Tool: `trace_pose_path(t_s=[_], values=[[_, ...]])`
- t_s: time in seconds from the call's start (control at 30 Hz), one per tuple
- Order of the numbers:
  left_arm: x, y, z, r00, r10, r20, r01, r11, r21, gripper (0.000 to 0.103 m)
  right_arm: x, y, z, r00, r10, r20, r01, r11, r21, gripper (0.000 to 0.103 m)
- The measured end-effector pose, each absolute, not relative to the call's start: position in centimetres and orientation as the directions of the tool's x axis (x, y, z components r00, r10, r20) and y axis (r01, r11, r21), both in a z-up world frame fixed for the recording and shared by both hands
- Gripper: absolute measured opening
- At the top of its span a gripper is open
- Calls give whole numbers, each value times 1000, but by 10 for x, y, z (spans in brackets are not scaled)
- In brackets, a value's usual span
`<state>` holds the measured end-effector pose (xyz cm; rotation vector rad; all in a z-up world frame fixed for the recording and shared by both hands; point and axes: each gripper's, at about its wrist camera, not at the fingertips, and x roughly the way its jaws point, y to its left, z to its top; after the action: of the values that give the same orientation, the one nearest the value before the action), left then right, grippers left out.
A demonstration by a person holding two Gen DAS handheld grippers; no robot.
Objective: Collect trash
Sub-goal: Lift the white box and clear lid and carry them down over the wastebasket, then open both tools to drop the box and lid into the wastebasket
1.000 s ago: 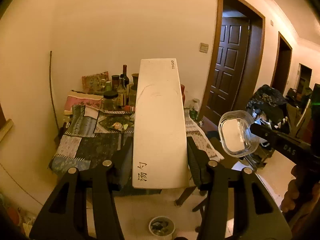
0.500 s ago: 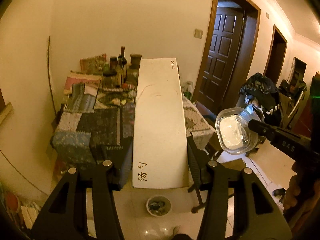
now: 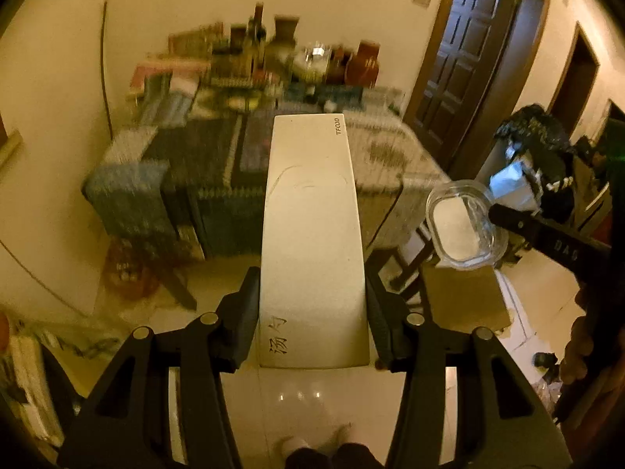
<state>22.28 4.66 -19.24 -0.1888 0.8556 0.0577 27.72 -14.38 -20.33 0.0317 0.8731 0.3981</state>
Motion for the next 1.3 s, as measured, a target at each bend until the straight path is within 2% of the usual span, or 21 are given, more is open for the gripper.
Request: trace_pose_path(t_s=[0.5, 0.87, 0.9, 1.0, 1.3], values=[[257, 30, -404, 444, -59, -894, -222, 960, -173, 50, 313, -147, -402, 382, 292, -877, -327, 930, 167, 2], [264, 50, -544, 332, -85, -939, -308, 932, -193, 50, 327, -111, -523, 263, 333, -906, -398, 892, 212, 3], [266, 50, -550, 327, -86, -941, -307, 932, -192, 50, 329, -107, -532, 241, 335, -911, -403, 888, 220, 8], [273, 48, -571, 313, -96, -945, -292, 937, -192, 50, 334, -102, -557, 217, 292, -931, -387, 902, 192, 45], [310, 22, -614, 227, -171, -959, -200, 955, -218, 50, 338, -125, -564, 217, 242, -946, -349, 924, 157, 47]])
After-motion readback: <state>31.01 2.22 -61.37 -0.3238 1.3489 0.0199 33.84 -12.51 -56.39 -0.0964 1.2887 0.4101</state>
